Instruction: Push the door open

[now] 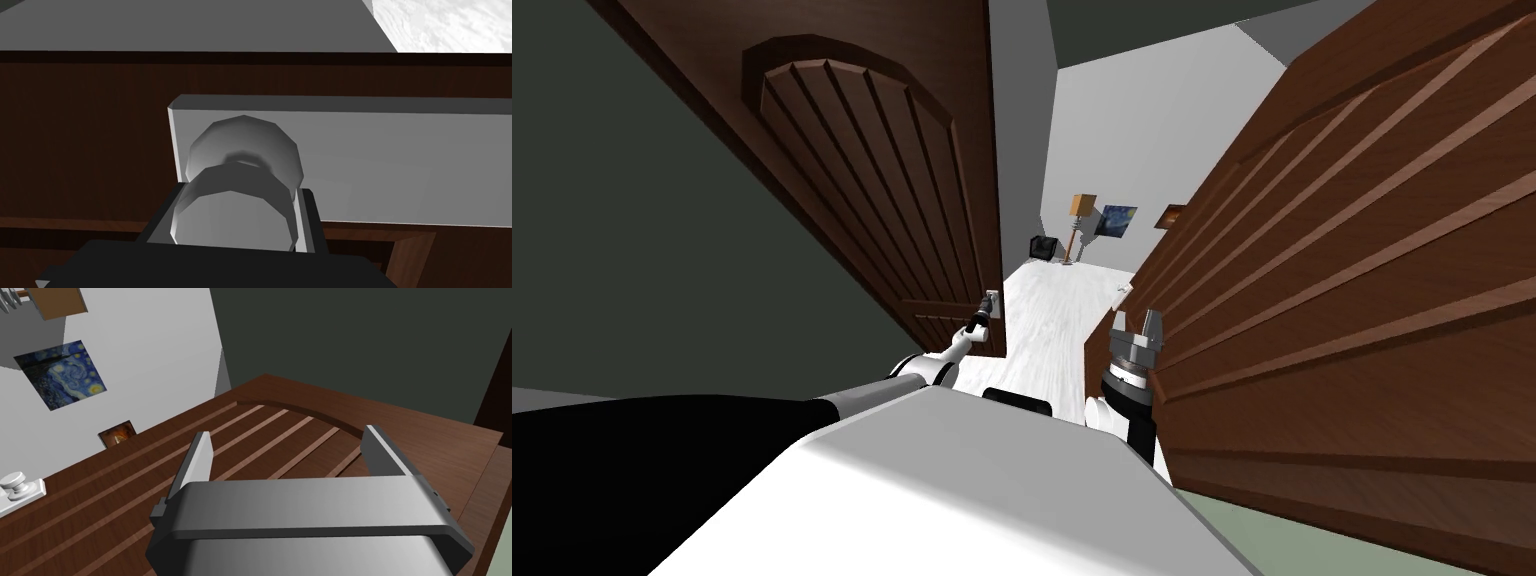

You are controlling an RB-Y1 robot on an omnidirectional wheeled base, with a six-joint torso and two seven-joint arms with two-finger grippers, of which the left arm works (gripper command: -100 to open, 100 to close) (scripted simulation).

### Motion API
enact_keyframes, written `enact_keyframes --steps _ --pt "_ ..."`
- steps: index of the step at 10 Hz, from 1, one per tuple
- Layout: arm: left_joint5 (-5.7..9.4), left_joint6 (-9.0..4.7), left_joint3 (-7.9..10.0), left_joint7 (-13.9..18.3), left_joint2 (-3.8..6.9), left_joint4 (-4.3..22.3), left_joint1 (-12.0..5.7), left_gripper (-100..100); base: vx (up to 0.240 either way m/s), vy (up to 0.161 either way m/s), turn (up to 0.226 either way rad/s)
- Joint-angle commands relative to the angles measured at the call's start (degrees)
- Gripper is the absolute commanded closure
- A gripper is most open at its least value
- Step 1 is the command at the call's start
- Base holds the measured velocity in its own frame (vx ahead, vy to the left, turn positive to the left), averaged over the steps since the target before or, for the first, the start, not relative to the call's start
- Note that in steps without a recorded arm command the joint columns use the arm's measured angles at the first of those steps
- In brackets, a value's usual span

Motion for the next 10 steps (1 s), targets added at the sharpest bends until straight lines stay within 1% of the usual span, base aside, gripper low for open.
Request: enact_keyframes --steps 1,2,3,4,5,8,10 --pt "0.43 -0.23 1.60 -0.6 0.74 -0.1 0.00 100 0.185 -0.144 0.075" --pt "0.60 -0.26 2.20 -0.8 0.92 -0.1 0.04 100 0.181 -0.139 0.109" --pt "0.60 -0.26 2.20 -0.8 0.92 -0.1 0.04 100 0.123 -0.075 0.043" --pt "0.86 -0.31 3.06 -1.0 1.17 0.0 0.11 100 0.133 -0.080 0.033" --pt "1.01 -0.33 3.56 -1.2 1.31 0.1 0.15 100 0.157 -0.126 0.067" --pt "1.42 -0.41 4.98 -1.6 1.70 0.2 0.26 100 0.169 -0.114 0.068" --pt "1.62 -0.44 5.65 -1.9 1.87 0.3 0.31 100 0.161 -0.081 0.053"
